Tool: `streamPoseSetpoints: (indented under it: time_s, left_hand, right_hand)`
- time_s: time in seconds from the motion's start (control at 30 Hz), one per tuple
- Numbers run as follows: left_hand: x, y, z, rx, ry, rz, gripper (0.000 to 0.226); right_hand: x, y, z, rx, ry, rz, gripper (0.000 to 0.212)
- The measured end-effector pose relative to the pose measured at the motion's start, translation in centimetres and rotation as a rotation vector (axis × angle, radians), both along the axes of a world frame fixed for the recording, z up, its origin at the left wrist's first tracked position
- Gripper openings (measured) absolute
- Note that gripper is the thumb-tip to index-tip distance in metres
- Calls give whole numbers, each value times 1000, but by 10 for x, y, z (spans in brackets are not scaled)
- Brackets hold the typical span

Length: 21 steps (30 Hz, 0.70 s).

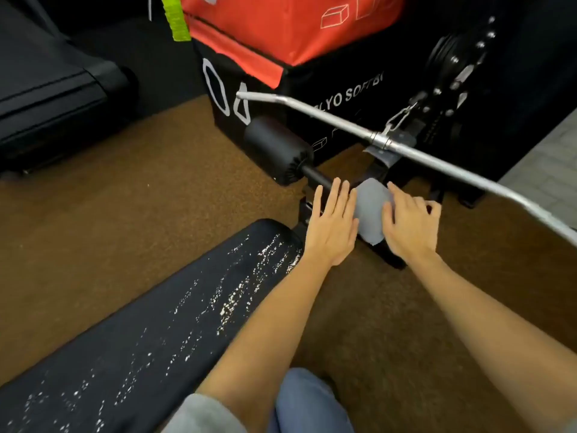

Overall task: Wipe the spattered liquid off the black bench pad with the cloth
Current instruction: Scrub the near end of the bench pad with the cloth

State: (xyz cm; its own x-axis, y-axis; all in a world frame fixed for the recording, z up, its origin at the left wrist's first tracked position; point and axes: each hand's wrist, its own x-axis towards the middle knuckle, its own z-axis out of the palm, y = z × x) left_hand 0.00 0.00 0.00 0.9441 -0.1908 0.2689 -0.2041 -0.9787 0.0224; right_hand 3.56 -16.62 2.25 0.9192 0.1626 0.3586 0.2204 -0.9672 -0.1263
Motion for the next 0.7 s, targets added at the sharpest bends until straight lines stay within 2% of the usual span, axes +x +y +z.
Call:
streamPoseSetpoints:
  time_s: [0.1, 0.2, 0.4, 0.47, 0.57, 0.7]
  left_hand:
    - [-8, -4, -6, -62, 74, 53, 63]
    - [-14, -16, -9, -164, 156, 92, 64]
    - [-19, -32, -3, -207, 102, 187, 78]
    - [-24, -33, -3, -316, 66, 222, 67]
    - [-34, -28, -2, -586, 79, 337, 60]
    - [-52, -6, 4, -717, 77, 480, 58]
  right_hand:
    - [3, -3, -3, 76, -38, 5, 47]
    - [5, -6, -6, 132, 3, -5, 50]
    - [6, -2, 3, 229, -46, 82, 47]
    - [3, 4, 7, 350, -47, 173, 48]
    - [-3, 20, 12, 547, -55, 335, 49]
    - [-15, 53, 14, 688, -61, 517, 50]
